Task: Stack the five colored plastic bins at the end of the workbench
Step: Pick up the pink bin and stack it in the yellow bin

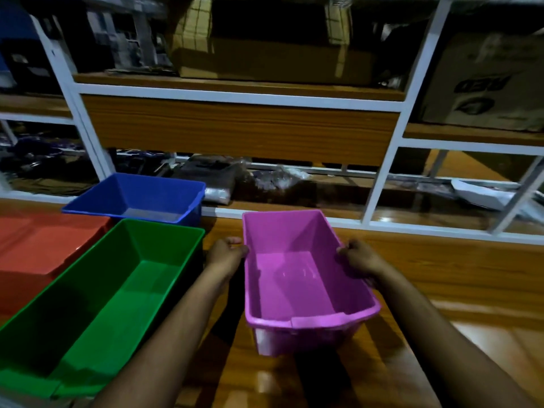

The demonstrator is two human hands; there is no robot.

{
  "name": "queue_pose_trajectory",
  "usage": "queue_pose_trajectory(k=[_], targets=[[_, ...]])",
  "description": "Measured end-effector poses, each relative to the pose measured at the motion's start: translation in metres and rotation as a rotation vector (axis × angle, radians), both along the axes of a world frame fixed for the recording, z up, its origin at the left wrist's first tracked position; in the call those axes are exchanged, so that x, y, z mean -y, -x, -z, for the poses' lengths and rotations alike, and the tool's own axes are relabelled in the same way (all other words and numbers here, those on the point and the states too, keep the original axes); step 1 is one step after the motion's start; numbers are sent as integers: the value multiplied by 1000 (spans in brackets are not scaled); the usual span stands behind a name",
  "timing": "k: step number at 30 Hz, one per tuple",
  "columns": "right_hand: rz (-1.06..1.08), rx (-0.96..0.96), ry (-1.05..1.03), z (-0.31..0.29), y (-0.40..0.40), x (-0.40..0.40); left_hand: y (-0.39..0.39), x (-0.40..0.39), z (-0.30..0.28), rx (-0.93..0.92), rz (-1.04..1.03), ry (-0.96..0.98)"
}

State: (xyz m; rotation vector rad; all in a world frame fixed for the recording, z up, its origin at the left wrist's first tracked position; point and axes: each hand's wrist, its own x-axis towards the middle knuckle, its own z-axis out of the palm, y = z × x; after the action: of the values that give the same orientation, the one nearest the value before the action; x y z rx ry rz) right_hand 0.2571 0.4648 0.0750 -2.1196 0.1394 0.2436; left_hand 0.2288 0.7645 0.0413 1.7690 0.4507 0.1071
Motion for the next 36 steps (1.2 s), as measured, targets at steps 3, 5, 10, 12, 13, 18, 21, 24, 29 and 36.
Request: queue_pose_trajectory(k=[3, 5, 10, 12, 13, 18, 21, 24, 29, 36], targets=[[29, -2, -114, 15, 17, -2, 11, 3, -5, 6, 42, 89], [45, 10, -177, 18, 25, -4, 20, 6, -10, -9, 78, 114], [54, -11, -283, 22, 31, 1, 41, 2, -11, -158, 151, 136], [36, -74, -326, 20, 37, 5, 47, 2, -17, -178, 194, 158], [26, -99, -350, 18, 40, 7, 49, 1, -19, -177, 212, 188], [76, -135, -486, 12, 55, 12, 50, -1, -30, -203, 247, 313], [119, -135, -614, 12, 71, 22, 51, 6, -35, -170, 306, 336], [146, -94, -618, 14, 93, 40, 52, 18, -38, -156, 379, 351], [256, -66, -663, 7, 149, 76, 51, 59, -46, -163, 597, 330], [460, 38, -669, -3, 248, 148, 80, 153, -57, -198, 839, 354]])
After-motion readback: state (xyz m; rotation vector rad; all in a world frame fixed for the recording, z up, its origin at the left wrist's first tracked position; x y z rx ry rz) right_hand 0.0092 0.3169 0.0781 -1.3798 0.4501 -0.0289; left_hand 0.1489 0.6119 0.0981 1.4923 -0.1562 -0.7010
